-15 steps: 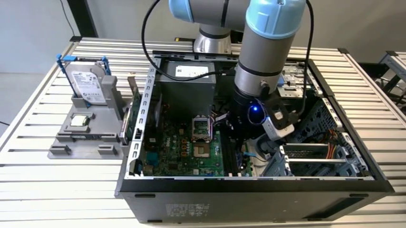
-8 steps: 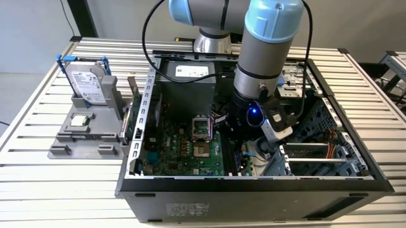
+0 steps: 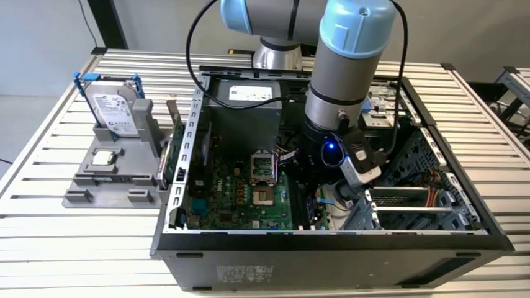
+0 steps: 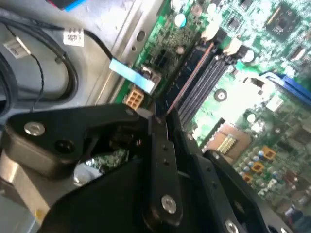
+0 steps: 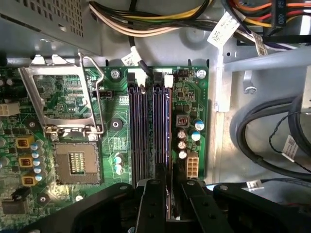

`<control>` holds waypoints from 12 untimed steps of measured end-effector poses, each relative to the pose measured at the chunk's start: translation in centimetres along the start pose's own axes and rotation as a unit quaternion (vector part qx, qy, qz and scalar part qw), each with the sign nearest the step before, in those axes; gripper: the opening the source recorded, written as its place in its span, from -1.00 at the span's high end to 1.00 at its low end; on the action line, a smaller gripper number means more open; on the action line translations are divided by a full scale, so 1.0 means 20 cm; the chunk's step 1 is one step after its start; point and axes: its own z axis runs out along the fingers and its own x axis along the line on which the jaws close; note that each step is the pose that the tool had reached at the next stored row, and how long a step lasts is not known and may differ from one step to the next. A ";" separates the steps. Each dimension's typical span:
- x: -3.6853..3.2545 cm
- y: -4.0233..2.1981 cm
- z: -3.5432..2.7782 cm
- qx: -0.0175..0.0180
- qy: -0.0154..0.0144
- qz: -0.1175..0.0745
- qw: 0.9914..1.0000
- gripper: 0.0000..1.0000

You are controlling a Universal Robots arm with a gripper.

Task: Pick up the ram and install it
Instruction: 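Insert the ram into the slot, then press down the ram until it locks into place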

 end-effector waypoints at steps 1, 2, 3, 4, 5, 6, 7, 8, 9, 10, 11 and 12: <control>0.000 -0.004 -0.017 0.000 0.001 0.001 1.000 -1.00; 0.000 -0.006 -0.039 0.000 0.001 0.003 1.000 -1.00; 0.000 -0.009 -0.061 0.000 0.001 0.003 1.000 -1.00; 0.000 -0.011 -0.081 0.000 0.001 0.003 1.000 -1.00; -0.001 -0.014 -0.105 0.000 0.001 0.003 1.000 -1.00; -0.001 -0.016 -0.126 0.000 0.001 0.003 1.000 -1.00; -0.001 -0.018 -0.149 0.000 0.001 0.003 1.000 -1.00; -0.001 -0.021 -0.173 0.000 0.001 0.003 1.000 -1.00; -0.001 -0.023 -0.195 0.000 0.001 0.003 1.000 -1.00; -0.001 -0.024 -0.206 0.000 0.001 0.003 1.000 -1.00; -0.001 -0.023 -0.209 -0.003 0.001 0.003 1.000 -1.00; -0.001 -0.022 -0.208 -0.009 0.002 0.003 1.000 -1.00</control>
